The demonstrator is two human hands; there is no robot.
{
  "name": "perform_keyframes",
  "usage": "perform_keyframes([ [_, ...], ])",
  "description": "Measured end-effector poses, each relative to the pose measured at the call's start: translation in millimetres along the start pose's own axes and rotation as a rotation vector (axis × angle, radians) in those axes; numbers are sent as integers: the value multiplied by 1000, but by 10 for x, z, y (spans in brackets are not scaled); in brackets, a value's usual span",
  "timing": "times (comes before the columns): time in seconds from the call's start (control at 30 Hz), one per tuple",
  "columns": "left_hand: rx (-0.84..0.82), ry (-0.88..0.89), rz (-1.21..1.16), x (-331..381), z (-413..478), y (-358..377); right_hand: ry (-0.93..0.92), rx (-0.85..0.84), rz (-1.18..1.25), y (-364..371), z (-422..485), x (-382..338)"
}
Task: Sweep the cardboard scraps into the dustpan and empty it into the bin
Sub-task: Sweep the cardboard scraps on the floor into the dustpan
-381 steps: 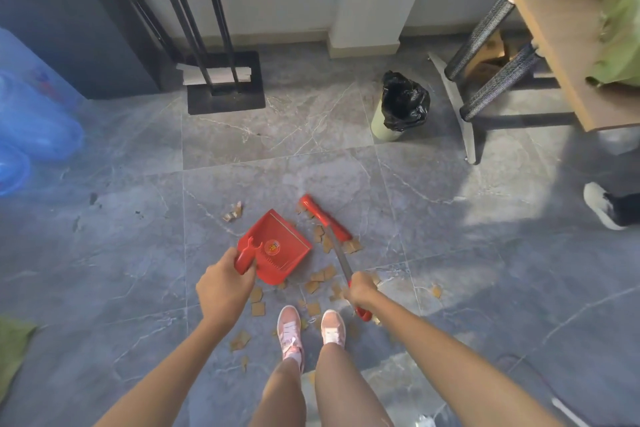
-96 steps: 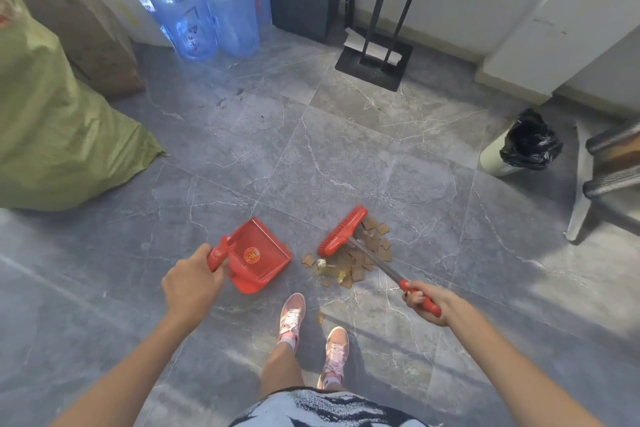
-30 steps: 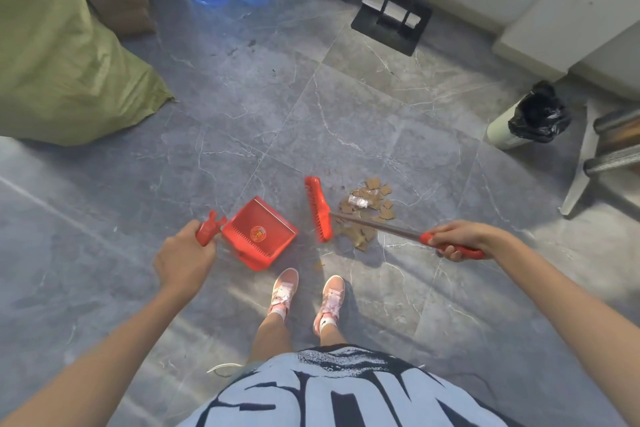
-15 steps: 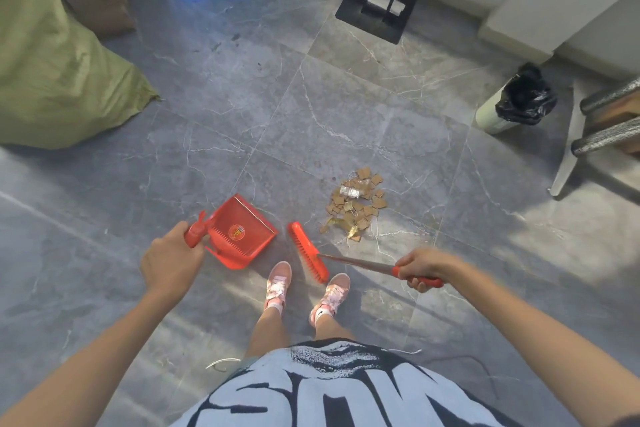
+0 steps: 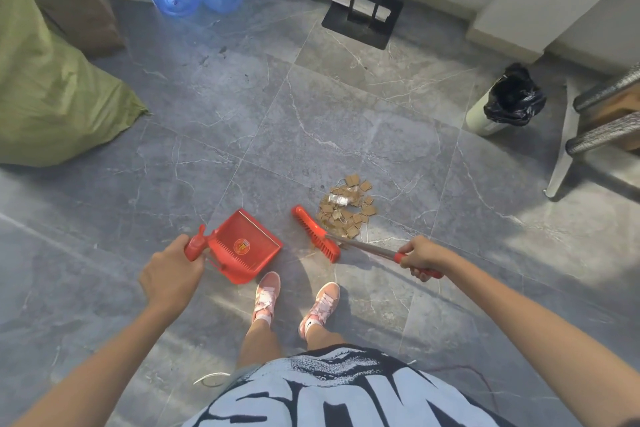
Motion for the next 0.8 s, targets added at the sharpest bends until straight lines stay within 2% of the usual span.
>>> perform_keyframes([
  [0.3,3,21,-29,480,-191,126,2,-50,267,-227,-41,158],
  [0.53,-28,110,-5,903,-21,148,-58,-79,472,-521,-233,151],
  [0.8,-39,264,44,1421,438,124,-121,-66,668,-791,-266,-241],
])
Point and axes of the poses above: each hand's wrist, its own z-axis towards the middle knuckle, its own y-axis out of the palm, x = y × z, the point moved 9 cm from there along z, towards the middle knuckle, and after that the axes turned 1 degree about -z, right-handed, at the moved point
